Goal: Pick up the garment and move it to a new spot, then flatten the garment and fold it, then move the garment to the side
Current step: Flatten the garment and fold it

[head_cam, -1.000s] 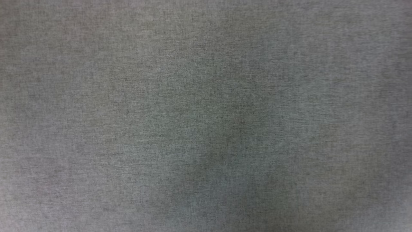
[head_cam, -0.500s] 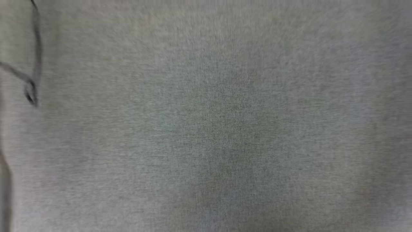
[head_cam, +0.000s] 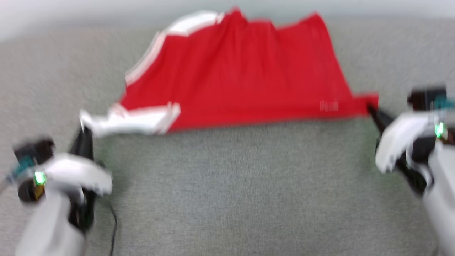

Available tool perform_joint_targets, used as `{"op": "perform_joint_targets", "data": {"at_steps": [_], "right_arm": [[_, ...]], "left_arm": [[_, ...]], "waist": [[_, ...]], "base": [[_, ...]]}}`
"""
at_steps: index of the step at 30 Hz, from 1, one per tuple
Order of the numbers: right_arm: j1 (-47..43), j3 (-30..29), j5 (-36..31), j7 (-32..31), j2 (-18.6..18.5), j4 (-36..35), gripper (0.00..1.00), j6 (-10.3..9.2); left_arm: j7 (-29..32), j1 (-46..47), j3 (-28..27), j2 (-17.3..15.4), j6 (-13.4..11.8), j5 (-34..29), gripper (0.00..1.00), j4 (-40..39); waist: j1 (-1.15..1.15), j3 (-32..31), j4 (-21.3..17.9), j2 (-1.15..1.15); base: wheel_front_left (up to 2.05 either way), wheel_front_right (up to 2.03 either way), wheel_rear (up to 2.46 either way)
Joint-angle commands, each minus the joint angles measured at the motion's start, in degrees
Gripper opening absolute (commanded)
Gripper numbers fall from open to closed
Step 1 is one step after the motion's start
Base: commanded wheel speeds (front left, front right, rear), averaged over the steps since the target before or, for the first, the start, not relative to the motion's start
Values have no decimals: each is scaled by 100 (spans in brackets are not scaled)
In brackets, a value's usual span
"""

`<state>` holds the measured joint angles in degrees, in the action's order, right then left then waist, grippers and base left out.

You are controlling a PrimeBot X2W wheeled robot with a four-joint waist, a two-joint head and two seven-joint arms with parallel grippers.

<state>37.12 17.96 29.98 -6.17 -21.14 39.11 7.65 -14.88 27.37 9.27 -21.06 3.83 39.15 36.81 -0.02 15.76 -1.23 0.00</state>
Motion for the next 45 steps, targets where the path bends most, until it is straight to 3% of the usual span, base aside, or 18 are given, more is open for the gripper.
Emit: {"op": "perform_joint_targets", "data": {"at_steps": [1, 2, 3, 11, 17, 21, 25, 31, 45], "right_arm": [[-171, -91, 28, 7, -166, -16, 0, -30], [-687, -269, 23, -78, -208, -259, 0, -32], [-687, -269, 23, -78, -208, -259, 0, -32], [-2874, -1354, -212, -735, -39, -1670, 0, -55], [-4387, -2395, -641, -1382, 625, -3063, 0, -57], [-4979, -2682, -896, -1991, 1053, -3944, 0, -52], [-4943, -2735, -1067, -2473, 1252, -4346, 0, -29], [-4088, -2371, -1219, -2907, 1076, -4160, 0, -22], [-2276, -1506, -1024, -2450, 654, -2584, 0, -18]], "left_arm": [[-43, -151, -93, -119, -108, 41, 0, -17], [27, -745, -123, -131, -274, 81, 0, -351], [27, -745, -123, -131, -274, 81, 0, -351], [601, -2841, -259, -295, -1079, 181, 0, -2099], [1172, -3986, -257, -425, -1632, 188, 0, -3380], [1430, -4314, -259, -497, -1839, 192, 0, -4050], [1657, -4070, -89, -523, -1781, 188, 0, -4287], [1828, -3236, 220, -461, -1477, 142, 0, -3920], [1823, -1462, 785, -40, -621, 186, 0, -2187]], "waist": [[2, -556, 27, 0], [2, -781, 19, 0], [2, -781, 19, 0], [2, -1374, 67, 0], [2, -1601, 164, 0], [2, -1630, 181, 0], [2, -1595, 163, 0], [2, -1218, 81, 0], [2, -248, 152, 0]], "base": [[0, 0, 0], [0, 0, 0], [0, 0, 0], [0, 0, 0], [0, 0, 0], [0, 0, 0], [0, 0, 0], [0, 0, 0], [0, 0, 0]]}}
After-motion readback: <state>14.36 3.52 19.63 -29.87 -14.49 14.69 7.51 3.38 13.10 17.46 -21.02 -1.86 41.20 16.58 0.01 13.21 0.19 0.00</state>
